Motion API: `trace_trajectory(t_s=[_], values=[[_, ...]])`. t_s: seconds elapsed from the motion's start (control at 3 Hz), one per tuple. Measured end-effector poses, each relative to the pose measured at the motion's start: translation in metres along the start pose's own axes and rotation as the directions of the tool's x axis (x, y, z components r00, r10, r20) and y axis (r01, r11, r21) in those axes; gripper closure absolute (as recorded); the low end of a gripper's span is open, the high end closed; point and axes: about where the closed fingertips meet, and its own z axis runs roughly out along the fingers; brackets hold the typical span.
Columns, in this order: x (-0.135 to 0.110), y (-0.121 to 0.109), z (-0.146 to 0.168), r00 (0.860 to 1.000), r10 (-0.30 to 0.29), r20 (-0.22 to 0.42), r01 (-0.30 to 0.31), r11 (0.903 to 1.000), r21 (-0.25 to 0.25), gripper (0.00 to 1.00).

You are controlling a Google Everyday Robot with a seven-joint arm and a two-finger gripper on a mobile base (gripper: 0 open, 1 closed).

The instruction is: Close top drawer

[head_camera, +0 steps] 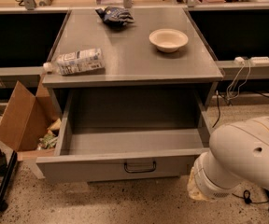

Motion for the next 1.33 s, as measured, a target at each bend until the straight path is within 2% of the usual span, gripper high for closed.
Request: trace_trajectory(t_s=[0.33,0.67,1.0,1.33], values=[[0.013,-0.014,0.025,0.999,0.035,0.020,-0.036,0.9990,0.027,1.00],[0.025,-0.035,0.040,0.997,0.062,0.046,-0.064,0.9958,0.065,1.00],[0.032,-0.059,0.051,0.995,0.064,0.076,-0.070,0.9945,0.077,1.00],[0.032,-0.061,0.053,0.995,0.066,0.080,-0.072,0.9945,0.076,0.74]])
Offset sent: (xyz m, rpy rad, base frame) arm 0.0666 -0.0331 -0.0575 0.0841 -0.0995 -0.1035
